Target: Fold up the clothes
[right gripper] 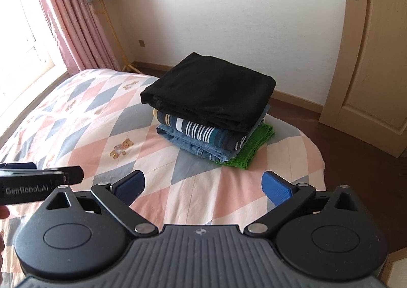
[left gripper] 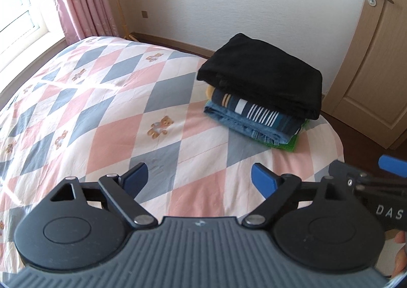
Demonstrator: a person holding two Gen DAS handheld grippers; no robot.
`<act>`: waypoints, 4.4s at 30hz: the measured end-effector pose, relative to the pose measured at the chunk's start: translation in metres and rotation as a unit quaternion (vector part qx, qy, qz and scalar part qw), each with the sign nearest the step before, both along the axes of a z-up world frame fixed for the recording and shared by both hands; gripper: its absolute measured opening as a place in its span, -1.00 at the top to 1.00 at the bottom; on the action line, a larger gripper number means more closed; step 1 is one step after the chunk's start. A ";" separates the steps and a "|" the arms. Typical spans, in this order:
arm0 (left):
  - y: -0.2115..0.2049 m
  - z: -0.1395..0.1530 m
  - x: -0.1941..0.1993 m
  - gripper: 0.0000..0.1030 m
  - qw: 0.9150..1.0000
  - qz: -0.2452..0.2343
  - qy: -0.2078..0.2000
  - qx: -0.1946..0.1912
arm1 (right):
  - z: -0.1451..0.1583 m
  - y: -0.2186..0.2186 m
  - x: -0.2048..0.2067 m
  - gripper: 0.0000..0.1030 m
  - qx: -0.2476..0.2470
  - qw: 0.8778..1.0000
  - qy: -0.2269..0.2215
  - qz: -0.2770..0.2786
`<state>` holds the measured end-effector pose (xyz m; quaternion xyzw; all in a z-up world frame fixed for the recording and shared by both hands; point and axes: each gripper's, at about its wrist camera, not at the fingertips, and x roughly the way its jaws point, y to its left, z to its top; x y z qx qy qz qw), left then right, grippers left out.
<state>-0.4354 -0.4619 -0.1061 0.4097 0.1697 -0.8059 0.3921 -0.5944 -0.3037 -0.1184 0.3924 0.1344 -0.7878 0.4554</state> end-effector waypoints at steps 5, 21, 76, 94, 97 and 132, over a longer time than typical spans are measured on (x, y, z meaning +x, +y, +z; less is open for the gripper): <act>0.001 0.005 0.018 -0.91 1.000 0.005 0.013 -0.005 | 0.007 -0.007 0.015 -0.96 0.017 0.999 0.038 -0.013; -0.024 -0.009 0.033 -0.98 0.998 0.016 0.050 0.023 | -0.004 -0.031 0.026 -1.00 0.054 0.992 0.090 -0.068; -0.104 -0.115 -0.019 -0.98 0.996 -0.063 -0.047 0.037 | -0.097 -0.096 0.006 -1.00 0.115 0.985 -0.015 -0.125; -0.110 -0.132 -0.037 -0.98 0.994 -0.086 -0.051 0.036 | -0.114 -0.099 0.002 -1.00 0.129 0.983 -0.018 -0.129; -0.111 -0.134 -0.042 -0.98 0.994 -0.091 -0.051 0.035 | -0.116 -0.099 -0.002 -1.00 0.131 0.982 -0.021 -0.133; -0.120 -0.152 -0.092 -0.98 0.991 -0.118 -0.050 0.037 | -0.133 -0.109 -0.046 -1.00 0.131 0.979 -0.015 -0.157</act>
